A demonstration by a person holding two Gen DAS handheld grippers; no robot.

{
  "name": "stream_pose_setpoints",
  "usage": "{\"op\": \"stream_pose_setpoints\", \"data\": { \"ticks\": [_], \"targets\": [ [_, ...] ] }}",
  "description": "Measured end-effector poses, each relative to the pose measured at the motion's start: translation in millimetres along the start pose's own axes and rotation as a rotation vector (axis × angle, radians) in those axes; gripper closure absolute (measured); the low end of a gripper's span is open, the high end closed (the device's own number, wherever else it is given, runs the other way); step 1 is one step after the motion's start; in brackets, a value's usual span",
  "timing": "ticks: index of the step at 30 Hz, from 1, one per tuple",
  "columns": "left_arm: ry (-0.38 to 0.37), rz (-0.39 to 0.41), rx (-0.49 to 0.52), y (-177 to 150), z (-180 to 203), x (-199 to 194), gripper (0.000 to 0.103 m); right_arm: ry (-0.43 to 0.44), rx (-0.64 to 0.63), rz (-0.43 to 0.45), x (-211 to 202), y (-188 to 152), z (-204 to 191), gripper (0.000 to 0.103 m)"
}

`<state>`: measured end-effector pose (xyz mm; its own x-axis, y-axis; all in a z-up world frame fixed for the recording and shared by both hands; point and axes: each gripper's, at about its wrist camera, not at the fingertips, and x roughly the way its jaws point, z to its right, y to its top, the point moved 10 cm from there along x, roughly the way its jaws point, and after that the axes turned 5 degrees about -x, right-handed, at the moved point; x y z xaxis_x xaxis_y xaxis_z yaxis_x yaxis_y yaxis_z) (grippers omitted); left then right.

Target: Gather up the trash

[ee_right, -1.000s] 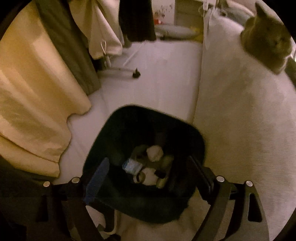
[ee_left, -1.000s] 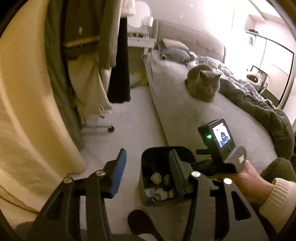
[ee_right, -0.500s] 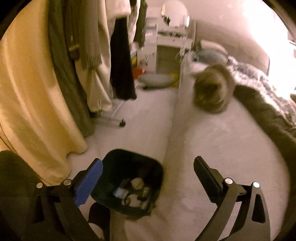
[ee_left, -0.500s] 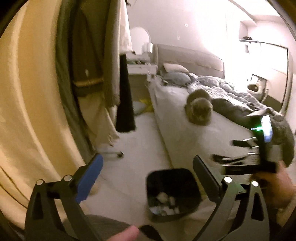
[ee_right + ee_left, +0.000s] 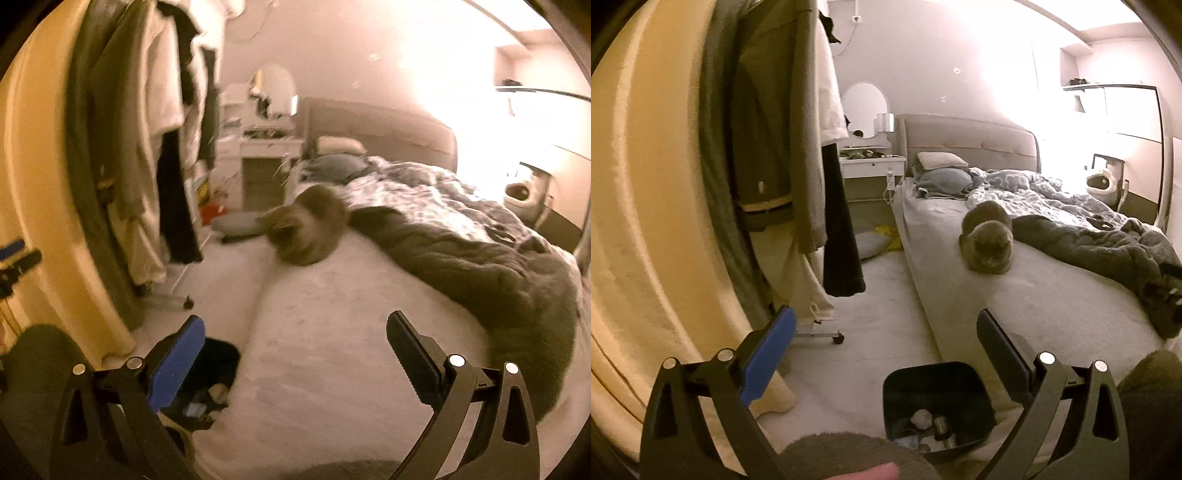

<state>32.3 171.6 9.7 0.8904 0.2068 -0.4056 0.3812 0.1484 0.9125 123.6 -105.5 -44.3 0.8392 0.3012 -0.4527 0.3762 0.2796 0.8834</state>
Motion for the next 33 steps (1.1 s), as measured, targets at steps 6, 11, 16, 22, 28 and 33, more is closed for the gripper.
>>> {"op": "stream_pose_setpoints", "data": {
  "ticks": [6,11,16,22,28,33],
  "targets": [
    [-0.047,-0.058,-0.013,-17,17,14,0.003,-0.115,0.023,0.014,-34,-21,59,0.003],
    [-0.068,-0.105,0.001,-28,33,24,0.003,-0.107,0.048,-0.037,-33,-54,70,0.003],
    [-0.074,-0.133,-0.011,-33,38,31,0.003,-0.033,0.041,-0.078,-28,-65,71,0.003],
    [-0.077,-0.168,-0.002,-40,43,36,0.003,0.002,0.073,-0.064,-29,-65,72,0.003],
    [-0.09,-0.196,-0.017,-44,41,39,0.003,0.031,0.048,-0.081,-25,-66,62,0.003],
    [-0.093,-0.197,-0.018,-45,42,38,0.003,0.037,0.061,-0.079,-25,-65,63,0.003]
  ]
}}
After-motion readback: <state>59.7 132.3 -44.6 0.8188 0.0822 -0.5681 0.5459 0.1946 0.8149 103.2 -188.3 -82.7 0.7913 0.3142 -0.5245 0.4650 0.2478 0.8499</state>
